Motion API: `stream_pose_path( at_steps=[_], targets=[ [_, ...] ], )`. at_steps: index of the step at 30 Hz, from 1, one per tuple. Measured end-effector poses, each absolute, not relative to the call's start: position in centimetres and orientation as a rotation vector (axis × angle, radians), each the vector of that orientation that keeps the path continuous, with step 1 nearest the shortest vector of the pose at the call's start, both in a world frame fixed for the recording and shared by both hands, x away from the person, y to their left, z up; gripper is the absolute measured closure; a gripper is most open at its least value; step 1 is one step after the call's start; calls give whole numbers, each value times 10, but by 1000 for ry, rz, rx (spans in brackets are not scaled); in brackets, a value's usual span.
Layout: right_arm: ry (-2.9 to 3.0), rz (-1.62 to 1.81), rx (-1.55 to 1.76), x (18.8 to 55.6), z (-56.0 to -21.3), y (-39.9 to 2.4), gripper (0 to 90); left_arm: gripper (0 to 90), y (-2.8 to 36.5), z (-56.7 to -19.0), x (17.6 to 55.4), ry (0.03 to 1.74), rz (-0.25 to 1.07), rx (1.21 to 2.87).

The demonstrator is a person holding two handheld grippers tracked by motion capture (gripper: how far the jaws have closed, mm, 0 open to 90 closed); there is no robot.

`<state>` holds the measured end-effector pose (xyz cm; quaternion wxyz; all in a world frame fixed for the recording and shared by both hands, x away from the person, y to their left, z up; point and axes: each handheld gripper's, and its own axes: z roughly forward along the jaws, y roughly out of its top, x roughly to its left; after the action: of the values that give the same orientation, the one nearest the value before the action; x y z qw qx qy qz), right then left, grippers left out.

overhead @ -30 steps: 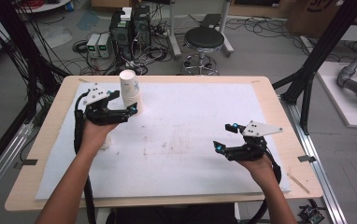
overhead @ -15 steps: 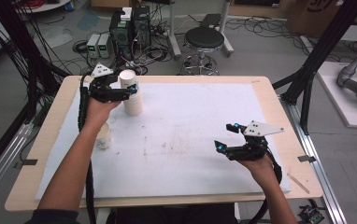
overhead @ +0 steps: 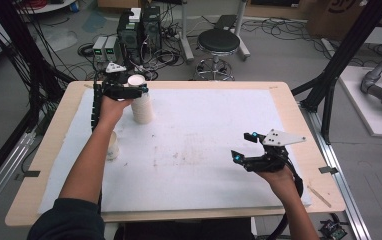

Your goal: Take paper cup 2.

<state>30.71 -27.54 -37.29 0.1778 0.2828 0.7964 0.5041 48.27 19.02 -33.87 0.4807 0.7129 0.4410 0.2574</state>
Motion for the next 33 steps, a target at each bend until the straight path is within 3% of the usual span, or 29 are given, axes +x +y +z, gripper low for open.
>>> stream_pose_path(
  at_steps=[9, 33],
  targets=[
    [2253, 1425, 806, 307, -373, -277, 207, 327, 189, -341, 487, 1062, 625, 1762],
    [2263, 1420, 812, 308, -375, -276, 207, 332, 193, -334, 489, 1049, 600, 1753]
  ],
)
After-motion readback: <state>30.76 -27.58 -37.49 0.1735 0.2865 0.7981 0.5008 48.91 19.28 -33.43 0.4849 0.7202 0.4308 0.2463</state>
